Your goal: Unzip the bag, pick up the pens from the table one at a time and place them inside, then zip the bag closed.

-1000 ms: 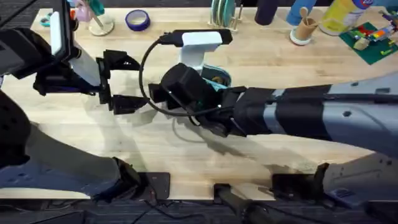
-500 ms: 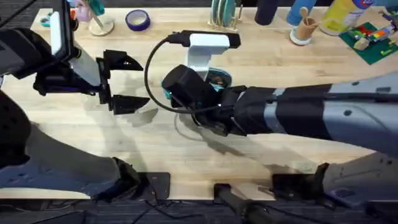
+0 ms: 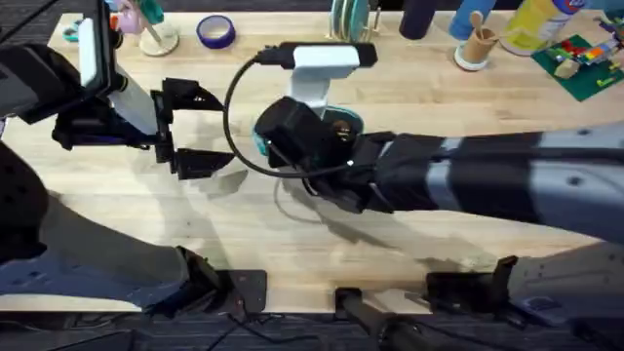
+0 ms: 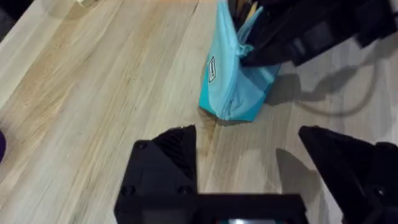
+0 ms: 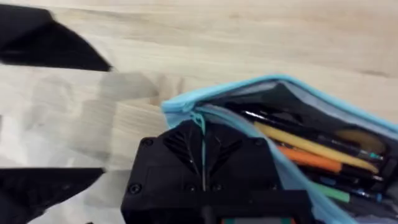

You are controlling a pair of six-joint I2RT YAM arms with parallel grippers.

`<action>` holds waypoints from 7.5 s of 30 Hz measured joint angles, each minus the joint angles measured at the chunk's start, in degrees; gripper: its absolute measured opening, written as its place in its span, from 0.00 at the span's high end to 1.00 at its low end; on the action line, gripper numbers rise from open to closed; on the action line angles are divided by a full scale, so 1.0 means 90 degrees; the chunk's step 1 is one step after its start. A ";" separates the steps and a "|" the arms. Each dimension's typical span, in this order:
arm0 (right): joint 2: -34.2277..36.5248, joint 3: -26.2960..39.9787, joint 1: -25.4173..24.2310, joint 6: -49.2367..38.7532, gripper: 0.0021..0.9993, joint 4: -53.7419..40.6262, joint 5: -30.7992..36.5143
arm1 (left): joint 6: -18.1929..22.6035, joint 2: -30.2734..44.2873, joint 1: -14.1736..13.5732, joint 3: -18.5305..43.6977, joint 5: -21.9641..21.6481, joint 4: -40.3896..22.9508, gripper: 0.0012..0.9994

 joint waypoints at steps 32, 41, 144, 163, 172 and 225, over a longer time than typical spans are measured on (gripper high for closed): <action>-0.1084 0.0000 -0.0437 -0.0813 0.97 -0.0599 -0.2109 | -0.0453 0.0289 -0.1011 0.0000 0.0440 0.1038 0.01; -0.1084 0.0000 -0.0437 -0.0832 0.97 -0.0596 -0.2130 | -0.1112 0.0364 -0.1860 0.0000 0.0528 0.1531 0.00; -0.2906 0.0100 -0.2006 -0.1716 0.00 -0.2279 -0.2148 | -0.1181 0.0363 -0.1782 0.0000 -0.0187 0.0524 0.00; -0.2906 0.0100 -0.0105 -0.1155 0.00 -0.2514 -0.1305 | 0.0000 0.0306 -0.0376 0.0002 -0.0313 0.0362 0.00; -0.2720 0.0100 0.1038 -0.1107 0.00 -0.2634 0.0576 | 0.0000 0.0306 -0.0376 0.0002 -0.0313 0.0369 0.01; 0.0207 0.0216 0.0459 0.0602 0.00 -0.0410 0.0093 | 0.0000 0.0306 -0.0376 0.0002 -0.0313 0.0362 0.01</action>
